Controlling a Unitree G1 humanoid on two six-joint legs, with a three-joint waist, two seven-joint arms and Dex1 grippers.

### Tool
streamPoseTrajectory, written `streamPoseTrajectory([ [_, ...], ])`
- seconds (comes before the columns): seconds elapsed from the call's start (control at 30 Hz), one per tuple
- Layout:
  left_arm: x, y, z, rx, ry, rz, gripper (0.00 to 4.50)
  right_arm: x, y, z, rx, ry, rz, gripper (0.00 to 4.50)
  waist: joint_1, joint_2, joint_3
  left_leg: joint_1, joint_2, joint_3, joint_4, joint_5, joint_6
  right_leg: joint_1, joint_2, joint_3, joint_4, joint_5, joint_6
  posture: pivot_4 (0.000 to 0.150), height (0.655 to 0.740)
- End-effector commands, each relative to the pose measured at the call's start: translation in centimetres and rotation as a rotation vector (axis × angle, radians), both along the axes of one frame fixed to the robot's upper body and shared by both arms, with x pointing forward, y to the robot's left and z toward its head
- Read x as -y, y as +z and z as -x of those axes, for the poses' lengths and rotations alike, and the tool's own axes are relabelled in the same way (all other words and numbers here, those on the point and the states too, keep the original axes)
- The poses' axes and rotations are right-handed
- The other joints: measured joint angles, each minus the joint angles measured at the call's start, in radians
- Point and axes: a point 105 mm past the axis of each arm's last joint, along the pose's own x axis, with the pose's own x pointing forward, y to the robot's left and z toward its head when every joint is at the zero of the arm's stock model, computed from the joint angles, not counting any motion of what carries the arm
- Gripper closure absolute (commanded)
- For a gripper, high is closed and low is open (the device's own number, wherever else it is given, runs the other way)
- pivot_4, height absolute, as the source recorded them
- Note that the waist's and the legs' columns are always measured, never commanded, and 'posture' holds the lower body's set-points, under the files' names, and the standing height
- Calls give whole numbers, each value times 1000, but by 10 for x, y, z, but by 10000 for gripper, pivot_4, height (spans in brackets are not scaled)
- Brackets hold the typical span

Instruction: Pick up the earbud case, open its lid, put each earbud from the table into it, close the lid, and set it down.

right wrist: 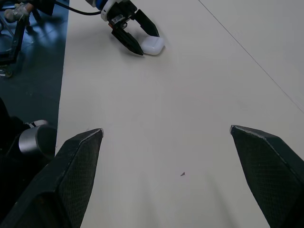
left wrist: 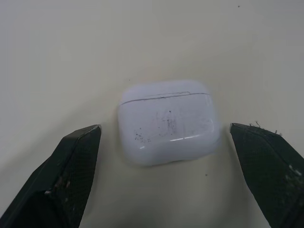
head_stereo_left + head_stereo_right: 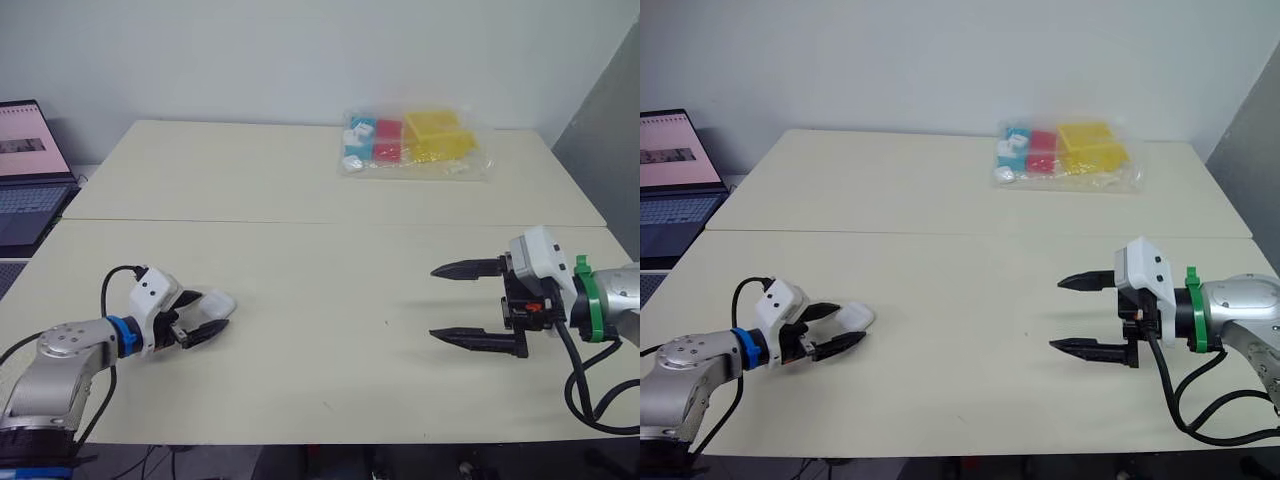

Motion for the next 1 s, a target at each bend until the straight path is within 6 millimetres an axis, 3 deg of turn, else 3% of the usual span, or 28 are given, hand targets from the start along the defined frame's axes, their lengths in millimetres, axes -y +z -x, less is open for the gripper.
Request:
streamPoseTrajectory([
  [0.03,2,1,-4,5,-8,3,0,-9,6,3,43,50,-16,219,0,0,0,0,0,0,0,0,0,0,0,0,0,0,0,1500,7400],
  [0.57,9,-13,-10,-65,-83,-13,0,-15,4,2,51,79,-23,219,4,1,-1,1,0,0,1,0,0,1,-1,0,1,0,1,1500,7400],
  [0.7,14,-17,-10,-72,-124,-28,8838,-15,4,3,53,78,-23,0,5,1,-1,1,0,0,1,0,0,2,-2,0,1,0,1,1500,7400],
  [0.77,16,-19,-9,-73,-136,-27,15487,-14,4,3,53,77,-21,0,5,1,-1,1,-1,0,1,0,0,2,-2,0,1,1,1,1500,7400],
  [0.87,20,-18,-9,-37,-168,-34,16638,-13,4,2,59,63,-18,0,5,1,-1,1,-1,0,0,0,0,1,-3,0,0,0,1,1500,7400],
  [1.0,42,-17,-6,-3,-270,-14,16638,-7,3,-2,56,8,-22,0,13,2,-1,1,-2,0,1,0,0,2,-4,0,0,0,2,1500,7400],
])
